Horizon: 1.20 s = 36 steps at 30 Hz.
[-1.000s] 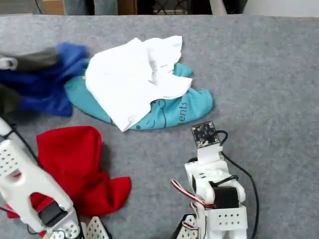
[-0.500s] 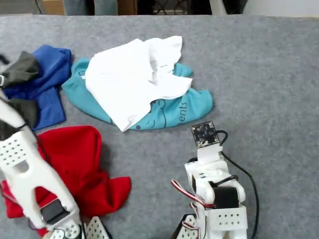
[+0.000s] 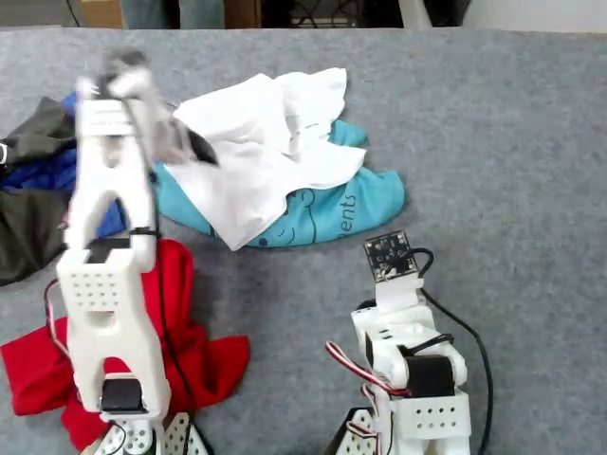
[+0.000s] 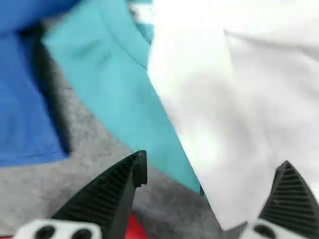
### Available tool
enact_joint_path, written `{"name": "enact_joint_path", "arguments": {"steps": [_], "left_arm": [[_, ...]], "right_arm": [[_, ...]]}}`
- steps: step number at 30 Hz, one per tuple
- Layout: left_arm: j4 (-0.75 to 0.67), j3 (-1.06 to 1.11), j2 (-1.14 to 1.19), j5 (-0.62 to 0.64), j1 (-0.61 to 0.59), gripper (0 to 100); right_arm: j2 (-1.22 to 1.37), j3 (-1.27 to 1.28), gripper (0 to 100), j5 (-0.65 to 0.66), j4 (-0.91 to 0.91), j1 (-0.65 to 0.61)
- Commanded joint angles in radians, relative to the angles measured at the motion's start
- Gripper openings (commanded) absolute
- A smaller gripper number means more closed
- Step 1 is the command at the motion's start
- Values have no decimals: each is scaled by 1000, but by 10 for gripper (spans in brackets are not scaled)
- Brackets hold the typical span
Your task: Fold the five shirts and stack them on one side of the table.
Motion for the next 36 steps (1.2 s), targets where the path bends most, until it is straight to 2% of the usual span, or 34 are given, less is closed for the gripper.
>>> {"name": "enact_joint_path", "arguments": {"steps": [1, 3, 7, 10, 14, 16, 19, 24, 27, 32, 36], "left_arm": [[-244, 183, -54, 144, -39, 385], [-284, 239, -18, 149, -42, 385], [-256, 220, 81, 112, -21, 351], [-199, 113, 127, 109, -22, 238], [-153, 2, 180, 32, -24, 22], [-91, -65, 181, 17, -25, 49], [5, -211, 160, 11, -35, 30], [175, -544, 75, 8, -62, 28], [203, -725, 18, -58, -113, 28], [203, -931, -89, -169, -266, 29], [203, -993, -132, -222, -440, 29]], "right_arm": [[-67, -5, 15, -8, -5, 8], [-67, -5, 15, -8, -5, 8], [-67, -5, 15, -8, -5, 8], [-67, -5, 15, -8, -5, 8], [-67, -5, 15, -8, -5, 8], [-67, -5, 15, -8, -5, 8], [-67, -5, 15, -8, -3, 9], [-67, -5, 15, -8, -2, 9], [-67, -5, 15, -8, -2, 9], [-67, -5, 15, -5, -2, 9], [-67, -5, 15, -6, -2, 9]]}}
